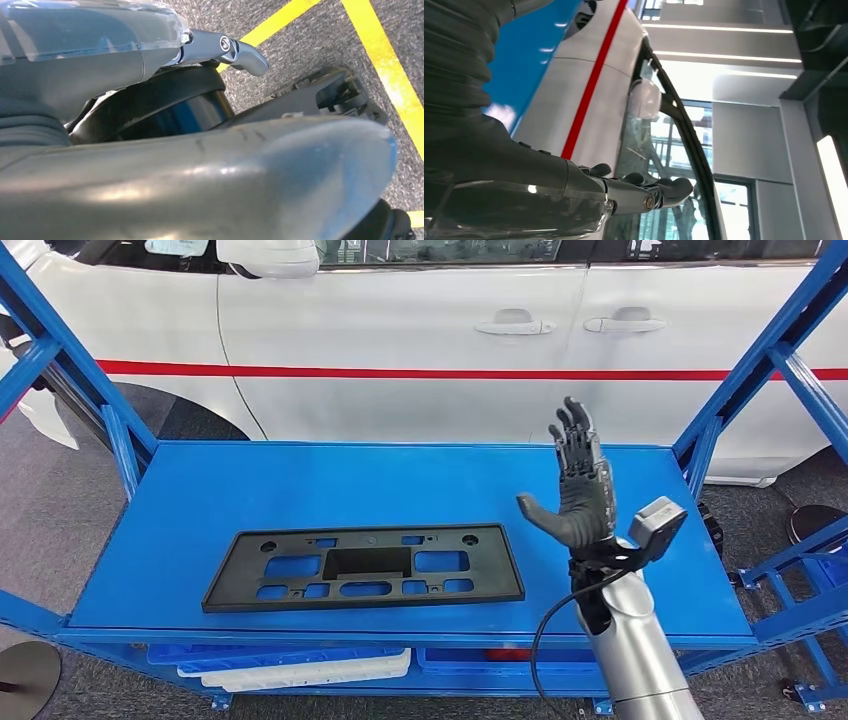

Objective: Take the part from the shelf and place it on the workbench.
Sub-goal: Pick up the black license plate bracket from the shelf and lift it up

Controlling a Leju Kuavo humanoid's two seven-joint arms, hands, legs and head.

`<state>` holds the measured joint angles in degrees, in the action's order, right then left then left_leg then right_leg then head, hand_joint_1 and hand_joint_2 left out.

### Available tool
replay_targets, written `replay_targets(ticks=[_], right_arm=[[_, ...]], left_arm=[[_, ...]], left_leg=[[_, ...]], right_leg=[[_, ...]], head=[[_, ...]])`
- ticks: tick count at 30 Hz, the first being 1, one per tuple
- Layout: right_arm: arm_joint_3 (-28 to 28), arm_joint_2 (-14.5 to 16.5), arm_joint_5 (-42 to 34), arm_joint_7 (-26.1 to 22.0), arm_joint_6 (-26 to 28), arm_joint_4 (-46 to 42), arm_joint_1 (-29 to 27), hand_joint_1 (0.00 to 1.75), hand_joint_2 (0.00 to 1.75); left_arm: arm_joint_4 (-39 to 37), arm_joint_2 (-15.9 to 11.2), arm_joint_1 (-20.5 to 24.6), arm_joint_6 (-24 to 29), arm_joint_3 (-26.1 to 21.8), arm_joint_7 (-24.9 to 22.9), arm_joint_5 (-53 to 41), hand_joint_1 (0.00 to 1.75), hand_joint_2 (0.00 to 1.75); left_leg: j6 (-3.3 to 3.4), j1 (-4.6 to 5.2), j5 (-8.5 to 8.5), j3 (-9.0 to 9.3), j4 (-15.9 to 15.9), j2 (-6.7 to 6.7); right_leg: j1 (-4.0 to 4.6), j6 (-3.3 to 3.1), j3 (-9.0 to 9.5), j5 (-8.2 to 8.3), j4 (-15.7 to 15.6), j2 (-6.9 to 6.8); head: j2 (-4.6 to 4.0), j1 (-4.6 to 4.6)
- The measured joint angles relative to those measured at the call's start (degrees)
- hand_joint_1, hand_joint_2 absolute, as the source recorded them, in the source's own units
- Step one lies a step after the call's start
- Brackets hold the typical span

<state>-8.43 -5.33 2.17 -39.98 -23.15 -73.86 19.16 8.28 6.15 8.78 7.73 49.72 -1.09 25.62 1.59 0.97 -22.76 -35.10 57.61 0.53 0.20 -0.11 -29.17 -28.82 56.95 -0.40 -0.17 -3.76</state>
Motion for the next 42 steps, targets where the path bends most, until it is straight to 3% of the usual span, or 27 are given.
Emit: replay_targets(ticks=[5,10,11,14,15,23,32,36,40,42], right_arm=[[4.42,-0.38,0.75,-0.02,-4.53,1.29,2.04,0.0,1.75],[5.05,-0.36,4.89,-0.02,-5.07,3.16,3.8,0.0,1.75],[4.87,-0.36,5.69,-0.02,-4.8,3.34,3.9,0.17,1.75],[2.98,-0.38,8.2,-0.03,-3.77,3.45,3.96,1.48,1.75],[1.94,-0.37,8.69,-0.04,-3.36,3.35,3.96,1.75,1.75],[-9.75,-0.69,12.76,-0.09,3.13,-1.64,3.85,1.75,1.75],[-22.66,-3.92,22.04,-0.09,6.56,-7.75,1.27,1.74,1.75],[-26.3,-4.02,23.51,-0.09,5.57,-7.97,0.49,0.0,1.75],[-28.86,-3.12,23.2,-0.09,2.74,-6.47,0.67,0.0,1.75],[-30.35,-2.01,25.6,0.33,5.35,-4.24,0.92,0.0,1.75]], left_arm=[[0.0,-0.31,0.53,1.01,0.0,-0.06,0.38,0.0,0.0],[0.0,-0.65,1.1,1.68,0.0,0.41,1.13,0.0,0.0],[0.0,-0.75,1.25,1.62,0.01,0.55,1.09,0.0,0.0],[0.0,-1.21,1.73,1.51,0.05,0.84,0.99,0.0,0.0],[0.0,-1.39,1.86,1.59,0.06,0.96,1.09,0.0,0.0],[0.0,-2.7,2.01,2.71,0.09,1.65,1.72,0.0,0.0],[0.0,-3.61,2.15,3.03,1.47,0.61,0.57,0.0,0.0],[0.0,-3.84,2.42,3.18,1.94,0.38,0.44,0.0,0.0],[0.0,-3.96,2.62,3.79,2.64,0.1,-0.07,0.0,0.0],[0.0,-3.96,2.67,4.32,2.77,0.23,0.04,0.0,0.0]], left_leg=[[0.0,-0.01,0.01,-0.02,0.01,-0.02],[0.0,-0.05,0.03,-0.02,0.0,-0.01],[0.0,-0.06,0.03,-0.03,0.0,-0.01],[-0.01,-0.06,0.03,-0.05,-0.01,-0.03],[-0.01,-0.06,0.03,-0.05,-0.01,-0.04],[-0.02,-0.09,0.03,-0.05,-0.01,-0.05],[-0.02,-0.08,0.03,-0.06,-0.01,-0.04],[-0.02,-0.08,0.03,-0.06,-0.01,-0.04],[-0.02,-0.09,0.03,-0.05,-0.01,-0.05],[-0.02,-0.09,0.03,-0.05,-0.01,-0.05]], right_leg=[[0.0,-0.01,0.04,0.02,0.0,0.0],[0.02,-0.02,0.03,0.02,0.01,-0.02],[0.03,-0.02,0.03,0.02,0.01,-0.03],[0.12,-0.02,0.03,0.02,0.02,0.01],[0.14,-0.02,0.02,0.02,0.03,0.02],[0.15,-0.03,-0.02,0.02,0.03,0.02],[0.15,-0.02,-0.07,0.01,0.02,0.03],[0.14,-0.02,-0.06,0.02,0.02,0.03],[0.15,-0.03,-0.02,0.02,0.02,0.03],[0.15,-0.03,-0.02,0.02,0.02,0.03]], head=[[0.0,0.0],[0.0,0.0],[0.0,0.0],[0.0,0.0],[0.0,0.0],[0.0,0.0],[0.0,0.0],[0.0,0.0],[0.0,0.0],[0.0,0.0]])
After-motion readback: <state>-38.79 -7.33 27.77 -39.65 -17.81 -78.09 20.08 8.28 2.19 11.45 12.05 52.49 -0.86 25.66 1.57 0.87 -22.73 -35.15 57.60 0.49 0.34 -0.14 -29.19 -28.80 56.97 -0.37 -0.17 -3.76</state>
